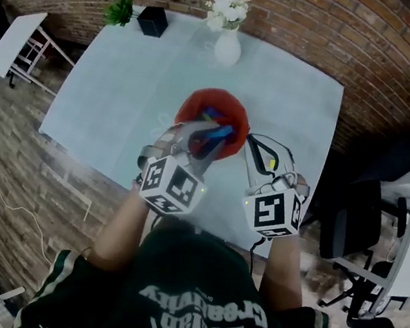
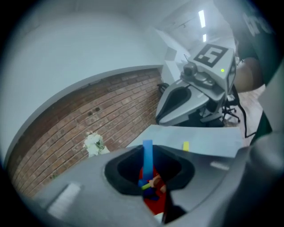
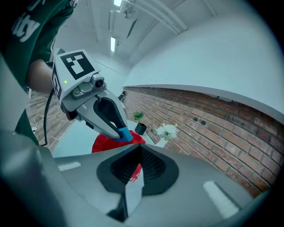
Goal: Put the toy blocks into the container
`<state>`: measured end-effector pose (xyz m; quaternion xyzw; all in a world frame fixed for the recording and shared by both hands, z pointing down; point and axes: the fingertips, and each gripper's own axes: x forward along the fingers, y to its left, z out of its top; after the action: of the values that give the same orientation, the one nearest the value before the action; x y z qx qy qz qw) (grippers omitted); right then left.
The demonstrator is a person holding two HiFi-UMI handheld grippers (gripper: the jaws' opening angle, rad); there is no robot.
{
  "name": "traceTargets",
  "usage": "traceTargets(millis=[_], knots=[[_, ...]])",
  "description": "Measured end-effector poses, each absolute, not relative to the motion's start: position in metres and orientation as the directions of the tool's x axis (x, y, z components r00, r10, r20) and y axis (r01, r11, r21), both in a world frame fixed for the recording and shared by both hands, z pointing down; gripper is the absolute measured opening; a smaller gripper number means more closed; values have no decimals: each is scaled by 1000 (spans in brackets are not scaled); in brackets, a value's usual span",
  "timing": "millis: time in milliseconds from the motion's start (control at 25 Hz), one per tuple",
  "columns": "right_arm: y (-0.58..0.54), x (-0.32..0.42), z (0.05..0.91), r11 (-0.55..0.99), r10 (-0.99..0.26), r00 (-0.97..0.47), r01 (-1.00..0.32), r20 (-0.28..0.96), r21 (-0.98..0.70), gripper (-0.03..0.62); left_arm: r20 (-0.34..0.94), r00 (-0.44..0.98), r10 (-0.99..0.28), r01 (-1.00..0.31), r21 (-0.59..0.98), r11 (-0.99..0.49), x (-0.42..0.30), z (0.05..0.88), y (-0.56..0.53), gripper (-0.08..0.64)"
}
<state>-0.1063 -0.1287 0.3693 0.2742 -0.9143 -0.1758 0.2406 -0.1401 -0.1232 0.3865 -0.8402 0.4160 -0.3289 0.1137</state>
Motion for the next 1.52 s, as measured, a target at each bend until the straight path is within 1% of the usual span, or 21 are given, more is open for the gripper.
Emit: traceTargets(millis=[440, 520, 600, 1200, 1520], knots=[[-135, -116, 379, 796, -581, -729, -417, 361, 439, 6, 489, 417, -766, -626, -456, -632, -151, 404, -131, 75], [-136, -114, 380, 794, -585, -725, -421, 363, 438, 6, 488, 419, -766, -630, -452, -632, -151, 406, -132, 107], [-138, -112, 380, 791, -590, -721, -426, 364, 438, 6, 486, 418, -767, -632, -451, -630, -152, 407, -133, 112], [-136, -95, 380, 772, -620, -696, -459, 361, 440, 5, 488, 446, -750, -606, -452, -654, -139, 407, -132, 109], [-128, -60, 376, 735, -669, -651, -506, 359, 451, 6, 487, 497, -718, -553, -460, -695, -104, 403, -128, 85]])
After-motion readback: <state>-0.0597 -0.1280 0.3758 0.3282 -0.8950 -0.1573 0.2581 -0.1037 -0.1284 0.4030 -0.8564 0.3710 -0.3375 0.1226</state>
